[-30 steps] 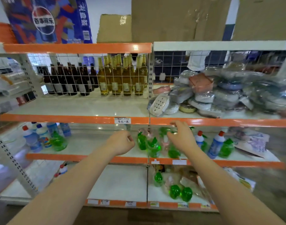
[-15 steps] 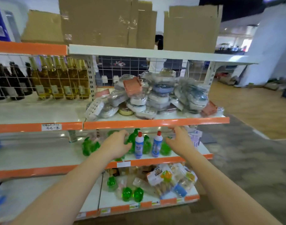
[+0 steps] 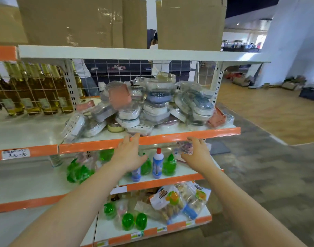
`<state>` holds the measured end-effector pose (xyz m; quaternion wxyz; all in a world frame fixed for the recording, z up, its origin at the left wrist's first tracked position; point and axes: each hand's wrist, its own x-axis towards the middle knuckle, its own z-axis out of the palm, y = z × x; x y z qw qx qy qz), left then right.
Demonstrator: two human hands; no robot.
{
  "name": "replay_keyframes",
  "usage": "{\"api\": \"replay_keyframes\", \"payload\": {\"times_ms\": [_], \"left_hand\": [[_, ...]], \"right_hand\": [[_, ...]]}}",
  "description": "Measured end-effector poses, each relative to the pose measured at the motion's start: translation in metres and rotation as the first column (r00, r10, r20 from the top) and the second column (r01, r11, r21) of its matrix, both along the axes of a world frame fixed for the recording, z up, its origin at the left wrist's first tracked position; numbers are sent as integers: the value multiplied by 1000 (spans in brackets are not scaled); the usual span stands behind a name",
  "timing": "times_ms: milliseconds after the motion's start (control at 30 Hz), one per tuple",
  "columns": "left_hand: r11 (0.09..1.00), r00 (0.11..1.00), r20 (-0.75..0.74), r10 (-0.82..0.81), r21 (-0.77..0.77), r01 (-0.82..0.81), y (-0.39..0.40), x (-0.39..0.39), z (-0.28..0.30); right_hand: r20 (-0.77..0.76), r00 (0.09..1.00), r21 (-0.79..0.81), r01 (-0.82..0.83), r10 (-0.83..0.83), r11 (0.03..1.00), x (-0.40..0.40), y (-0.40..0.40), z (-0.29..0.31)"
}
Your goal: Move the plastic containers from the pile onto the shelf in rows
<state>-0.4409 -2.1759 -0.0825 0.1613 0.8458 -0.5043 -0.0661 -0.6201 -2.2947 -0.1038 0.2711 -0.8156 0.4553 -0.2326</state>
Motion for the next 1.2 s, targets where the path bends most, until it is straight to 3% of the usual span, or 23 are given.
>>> {"api": "replay_keyframes", "payload": {"times_ms": [367,633,833,1033,1100,1200], "left_hand": [[972,1000,16,8,-235,-4,-107,73,26],[969,999,18,-39,-245,42,-179,98,29],[945,999,22,-33,-325,39,-210,105,33],[797,985,160,59,-602,50,-235,104,51],[842,974,196,112,-539,12,-250,106,57],[903,893,435,113,-421,90,-273,107,56]], "right_hand": [[30,1000,-40,-8,9,999,80,-114,23],[80,997,-102,30,-22,994,112,-177,21],[35,998,-120,64,-60,991,121,-217,35],[59,996,-206,82,-72,975,112,-243,47],[42,996,-244,81,-73,966,105,-254,52],[13,998,-277,65,-64,959,95,-270,53]]}}
